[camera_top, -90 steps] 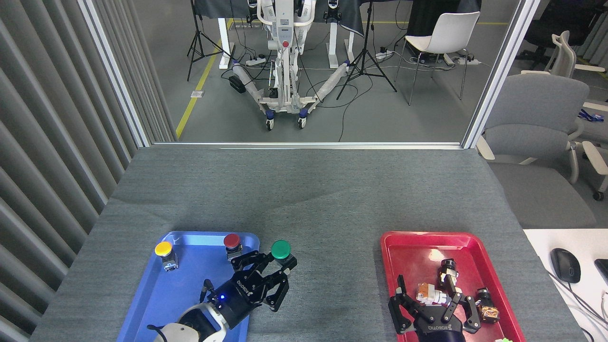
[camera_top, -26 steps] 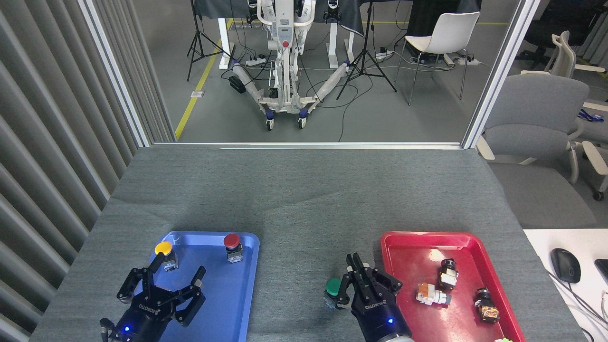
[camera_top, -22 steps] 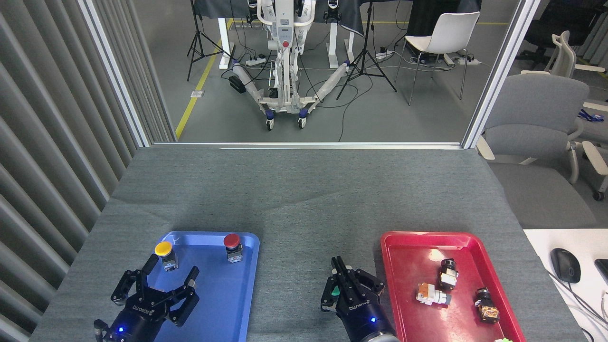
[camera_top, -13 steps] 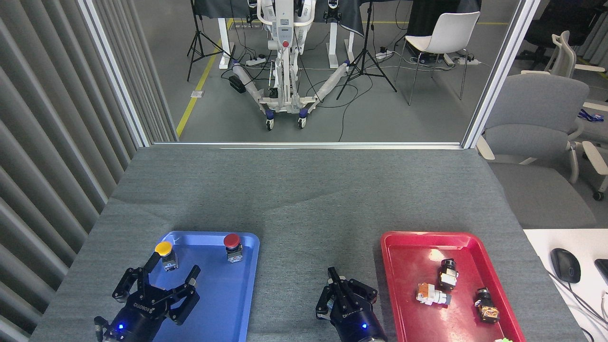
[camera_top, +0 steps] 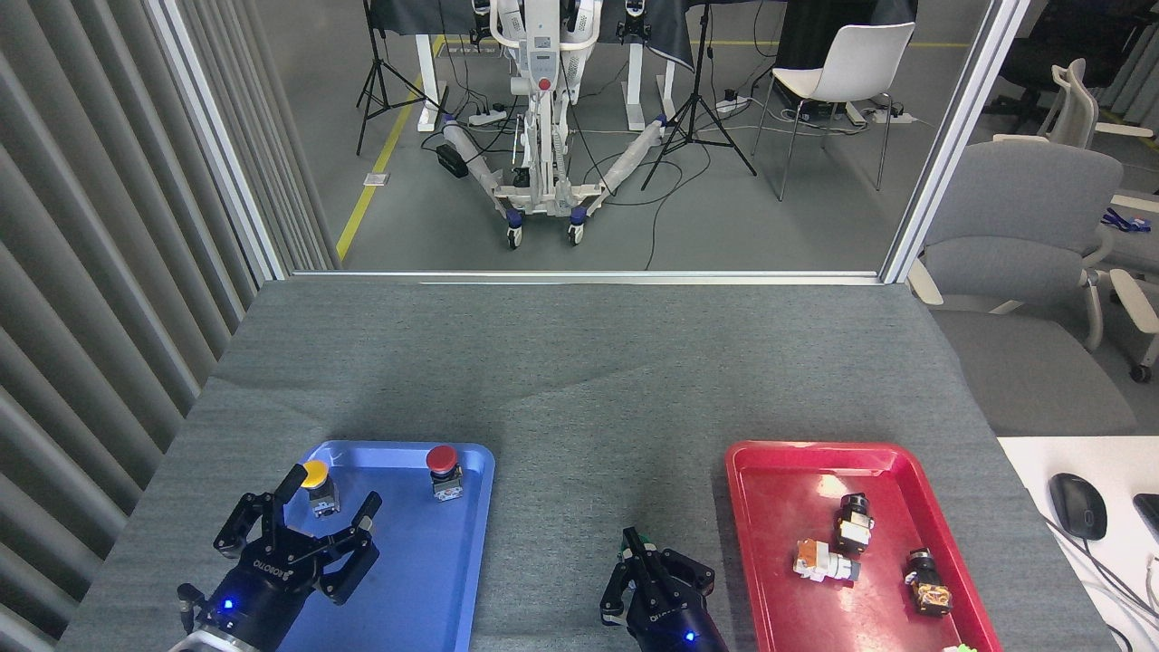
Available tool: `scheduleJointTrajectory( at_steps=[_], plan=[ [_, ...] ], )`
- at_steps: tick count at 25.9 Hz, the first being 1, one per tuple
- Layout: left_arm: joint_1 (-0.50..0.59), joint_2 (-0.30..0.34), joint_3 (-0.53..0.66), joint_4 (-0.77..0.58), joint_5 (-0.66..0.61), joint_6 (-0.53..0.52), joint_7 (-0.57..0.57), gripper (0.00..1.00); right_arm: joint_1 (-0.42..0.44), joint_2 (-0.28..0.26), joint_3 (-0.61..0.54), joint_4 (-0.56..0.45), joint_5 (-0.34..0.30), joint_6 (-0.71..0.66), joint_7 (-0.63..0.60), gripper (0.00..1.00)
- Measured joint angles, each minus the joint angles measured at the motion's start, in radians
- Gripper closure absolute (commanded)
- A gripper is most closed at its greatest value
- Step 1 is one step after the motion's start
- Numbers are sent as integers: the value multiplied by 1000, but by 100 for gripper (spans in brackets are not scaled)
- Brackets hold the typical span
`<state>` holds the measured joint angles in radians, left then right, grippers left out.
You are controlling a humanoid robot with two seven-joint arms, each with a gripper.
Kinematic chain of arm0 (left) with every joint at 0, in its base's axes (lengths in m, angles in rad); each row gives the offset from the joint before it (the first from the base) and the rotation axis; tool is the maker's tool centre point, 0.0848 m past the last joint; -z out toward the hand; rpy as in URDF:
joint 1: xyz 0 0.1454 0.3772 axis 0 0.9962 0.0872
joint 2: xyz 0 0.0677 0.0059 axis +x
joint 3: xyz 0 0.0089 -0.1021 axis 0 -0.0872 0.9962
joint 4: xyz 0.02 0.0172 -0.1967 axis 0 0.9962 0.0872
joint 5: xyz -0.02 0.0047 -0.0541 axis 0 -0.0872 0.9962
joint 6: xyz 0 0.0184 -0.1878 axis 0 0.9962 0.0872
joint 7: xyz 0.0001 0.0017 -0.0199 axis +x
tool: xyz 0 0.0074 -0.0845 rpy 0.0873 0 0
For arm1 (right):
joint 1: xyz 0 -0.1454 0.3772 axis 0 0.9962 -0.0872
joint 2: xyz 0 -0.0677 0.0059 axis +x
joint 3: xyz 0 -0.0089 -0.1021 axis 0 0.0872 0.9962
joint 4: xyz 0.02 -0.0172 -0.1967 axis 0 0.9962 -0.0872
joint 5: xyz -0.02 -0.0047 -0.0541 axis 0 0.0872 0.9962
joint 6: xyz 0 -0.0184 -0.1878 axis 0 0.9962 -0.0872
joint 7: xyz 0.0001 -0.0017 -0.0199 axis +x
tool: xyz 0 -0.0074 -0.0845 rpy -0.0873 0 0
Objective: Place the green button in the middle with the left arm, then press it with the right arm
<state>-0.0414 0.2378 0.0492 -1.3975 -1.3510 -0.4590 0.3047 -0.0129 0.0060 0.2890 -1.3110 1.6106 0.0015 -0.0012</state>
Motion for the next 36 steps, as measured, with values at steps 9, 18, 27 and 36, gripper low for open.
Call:
scheduleJointTrajectory(
  at_steps=[9,18,27,36],
  plan=[
    [-43,4,-1,63,0,0,0,1,2,4,-2,-31,-3,0,9,80],
    [-106,8,-2,127,4,-11,0,1,10,-2,-27,-143,-8,-2,4,9],
    [-147,28,-2,176,6,-18,0,1,61,-35,-155,-219,-62,-5,-2,1],
    [-140,27,-3,176,5,-43,0,1,122,-81,-269,-264,-72,-12,-14,1]
  ],
)
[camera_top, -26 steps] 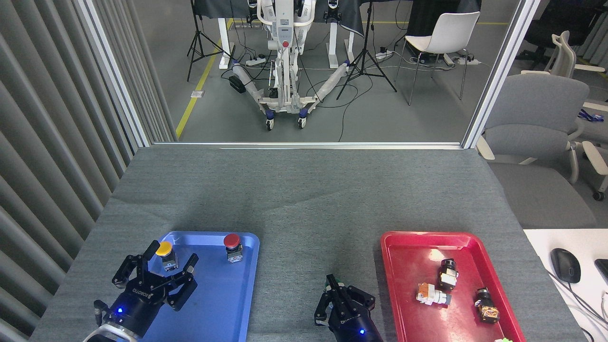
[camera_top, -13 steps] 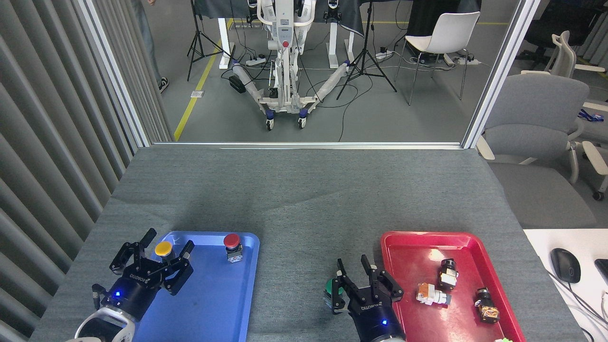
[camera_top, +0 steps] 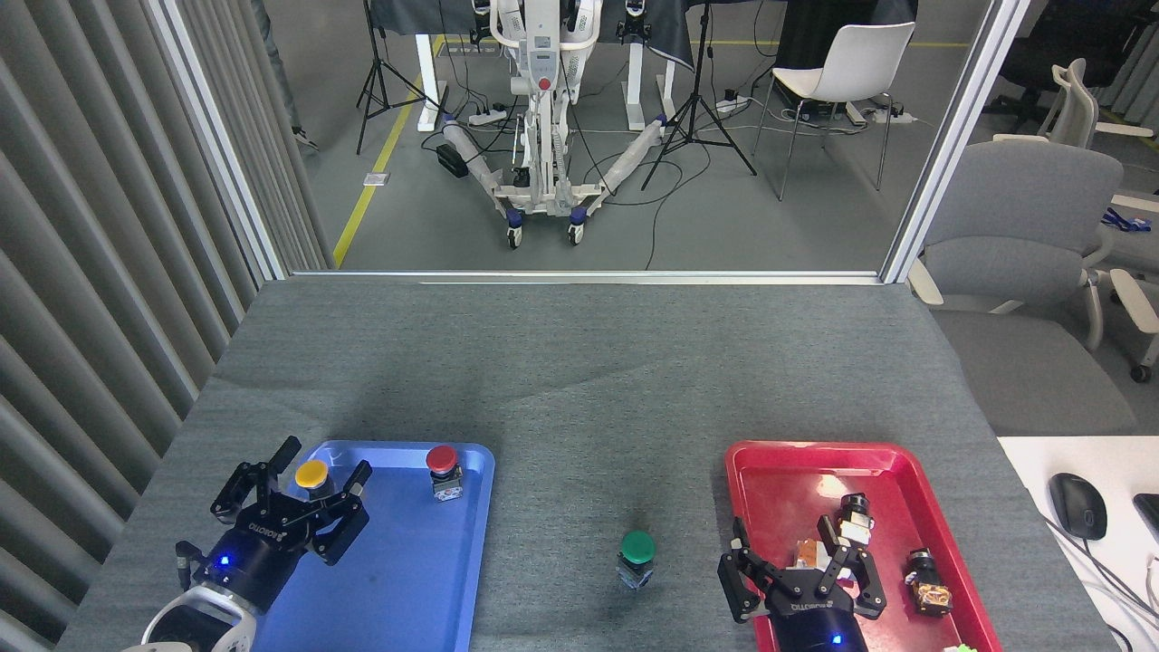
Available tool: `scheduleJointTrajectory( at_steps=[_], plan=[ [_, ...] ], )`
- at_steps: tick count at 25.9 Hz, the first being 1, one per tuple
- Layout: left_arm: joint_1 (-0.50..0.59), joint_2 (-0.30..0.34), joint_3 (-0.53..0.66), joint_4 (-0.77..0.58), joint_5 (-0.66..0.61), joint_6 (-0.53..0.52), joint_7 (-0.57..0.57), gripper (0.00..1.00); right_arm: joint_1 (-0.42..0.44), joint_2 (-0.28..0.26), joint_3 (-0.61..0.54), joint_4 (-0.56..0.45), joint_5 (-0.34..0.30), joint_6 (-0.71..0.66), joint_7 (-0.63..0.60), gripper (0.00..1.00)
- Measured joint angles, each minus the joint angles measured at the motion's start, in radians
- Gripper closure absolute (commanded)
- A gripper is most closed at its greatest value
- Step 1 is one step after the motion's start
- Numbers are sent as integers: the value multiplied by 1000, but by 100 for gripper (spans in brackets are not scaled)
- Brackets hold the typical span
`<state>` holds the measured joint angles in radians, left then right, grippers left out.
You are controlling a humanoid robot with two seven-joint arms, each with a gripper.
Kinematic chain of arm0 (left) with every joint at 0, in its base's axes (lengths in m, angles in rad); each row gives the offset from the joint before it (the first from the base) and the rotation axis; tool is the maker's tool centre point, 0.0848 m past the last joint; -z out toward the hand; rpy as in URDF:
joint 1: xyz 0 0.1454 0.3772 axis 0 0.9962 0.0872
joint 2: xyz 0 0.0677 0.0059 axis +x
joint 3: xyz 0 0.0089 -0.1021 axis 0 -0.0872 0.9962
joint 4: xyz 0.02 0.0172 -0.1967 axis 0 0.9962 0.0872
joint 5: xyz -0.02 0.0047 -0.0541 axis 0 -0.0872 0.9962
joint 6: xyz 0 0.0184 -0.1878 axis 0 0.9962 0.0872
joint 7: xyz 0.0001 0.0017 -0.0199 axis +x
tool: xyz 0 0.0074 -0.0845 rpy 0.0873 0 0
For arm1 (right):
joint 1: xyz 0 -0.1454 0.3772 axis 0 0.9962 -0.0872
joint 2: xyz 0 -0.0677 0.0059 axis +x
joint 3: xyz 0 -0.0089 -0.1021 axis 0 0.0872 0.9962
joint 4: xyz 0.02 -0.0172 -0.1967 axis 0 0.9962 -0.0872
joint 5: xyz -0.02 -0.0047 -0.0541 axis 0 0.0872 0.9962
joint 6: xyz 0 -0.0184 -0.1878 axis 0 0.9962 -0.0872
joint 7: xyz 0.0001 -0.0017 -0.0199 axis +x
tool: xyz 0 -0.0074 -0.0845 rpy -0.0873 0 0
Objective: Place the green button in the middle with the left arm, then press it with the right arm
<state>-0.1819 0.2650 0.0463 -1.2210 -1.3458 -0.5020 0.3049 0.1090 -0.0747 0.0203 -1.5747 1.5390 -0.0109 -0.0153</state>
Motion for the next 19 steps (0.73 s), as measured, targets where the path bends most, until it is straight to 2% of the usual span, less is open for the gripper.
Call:
scheduleJointTrajectory(
  at_steps=[9,19],
  plan=[
    [2,0,0,0,0,-8,0,1,2,-22,-28,-22,0,-13,-74,1],
    [-5,16,0,10,2,-7,0,1,2,-25,-31,-42,-1,-19,-85,1]
  ],
)
